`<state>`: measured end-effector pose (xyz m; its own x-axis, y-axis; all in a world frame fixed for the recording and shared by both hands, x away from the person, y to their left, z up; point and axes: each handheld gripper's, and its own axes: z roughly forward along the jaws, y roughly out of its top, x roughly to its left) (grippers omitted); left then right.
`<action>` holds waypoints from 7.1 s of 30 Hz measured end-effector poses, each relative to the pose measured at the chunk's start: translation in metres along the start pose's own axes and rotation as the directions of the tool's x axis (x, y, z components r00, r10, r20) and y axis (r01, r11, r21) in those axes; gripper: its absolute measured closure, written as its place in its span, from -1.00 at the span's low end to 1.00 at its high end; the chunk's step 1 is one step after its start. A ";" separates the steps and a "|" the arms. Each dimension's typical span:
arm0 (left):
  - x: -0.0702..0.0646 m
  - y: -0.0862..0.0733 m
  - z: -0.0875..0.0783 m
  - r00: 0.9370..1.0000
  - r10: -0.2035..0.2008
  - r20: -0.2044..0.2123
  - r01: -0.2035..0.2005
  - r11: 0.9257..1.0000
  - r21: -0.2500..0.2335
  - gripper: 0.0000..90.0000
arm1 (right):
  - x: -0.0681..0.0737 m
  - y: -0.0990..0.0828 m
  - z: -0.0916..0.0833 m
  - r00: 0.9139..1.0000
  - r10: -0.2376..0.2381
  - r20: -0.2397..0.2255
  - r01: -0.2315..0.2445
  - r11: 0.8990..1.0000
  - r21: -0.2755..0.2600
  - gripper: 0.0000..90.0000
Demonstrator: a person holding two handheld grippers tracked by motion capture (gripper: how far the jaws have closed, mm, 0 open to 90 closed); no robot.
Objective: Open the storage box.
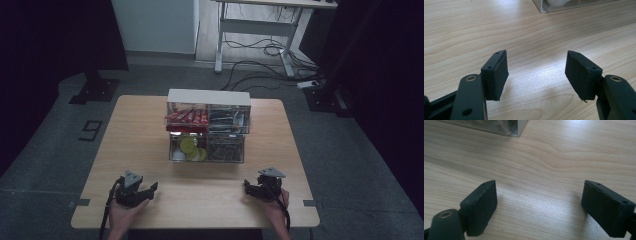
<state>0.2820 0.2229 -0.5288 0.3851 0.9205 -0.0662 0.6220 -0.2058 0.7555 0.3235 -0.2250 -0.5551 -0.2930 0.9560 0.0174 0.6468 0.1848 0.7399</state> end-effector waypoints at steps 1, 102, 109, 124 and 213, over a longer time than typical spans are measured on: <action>0.001 0.000 -0.001 1.000 0.000 0.002 0.000 1.000 -0.002 -0.21 | 0.000 0.000 0.000 1.000 0.000 0.000 0.000 1.000 -0.001 -0.69; 0.011 -0.005 -0.001 0.999 -0.033 0.039 0.033 0.999 -0.017 -0.15 | 0.094 0.060 -0.018 0.945 -0.168 -0.281 0.104 0.967 -0.231 0.98; 0.010 -0.005 0.000 0.999 -0.028 0.042 0.029 0.999 -0.013 -0.15 | 0.098 0.063 -0.011 0.941 -0.155 -0.300 0.089 0.971 -0.224 0.98; 0.008 -0.006 0.001 0.999 -0.025 0.048 0.026 1.000 -0.011 -0.15 | 0.107 0.066 0.000 0.939 -0.149 -0.311 0.086 0.974 -0.208 0.98; -0.019 -0.005 0.012 0.998 0.035 0.042 -0.035 0.999 -0.004 -0.15 | 0.072 0.099 -0.019 0.949 -0.073 -0.307 -0.021 0.956 -0.291 0.96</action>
<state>0.2798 0.2024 -0.5386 0.4351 0.8978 -0.0673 0.6053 -0.2364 0.7601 0.3528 -0.1418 -0.4683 -0.5413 0.8236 0.1693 0.4199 0.0902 0.9031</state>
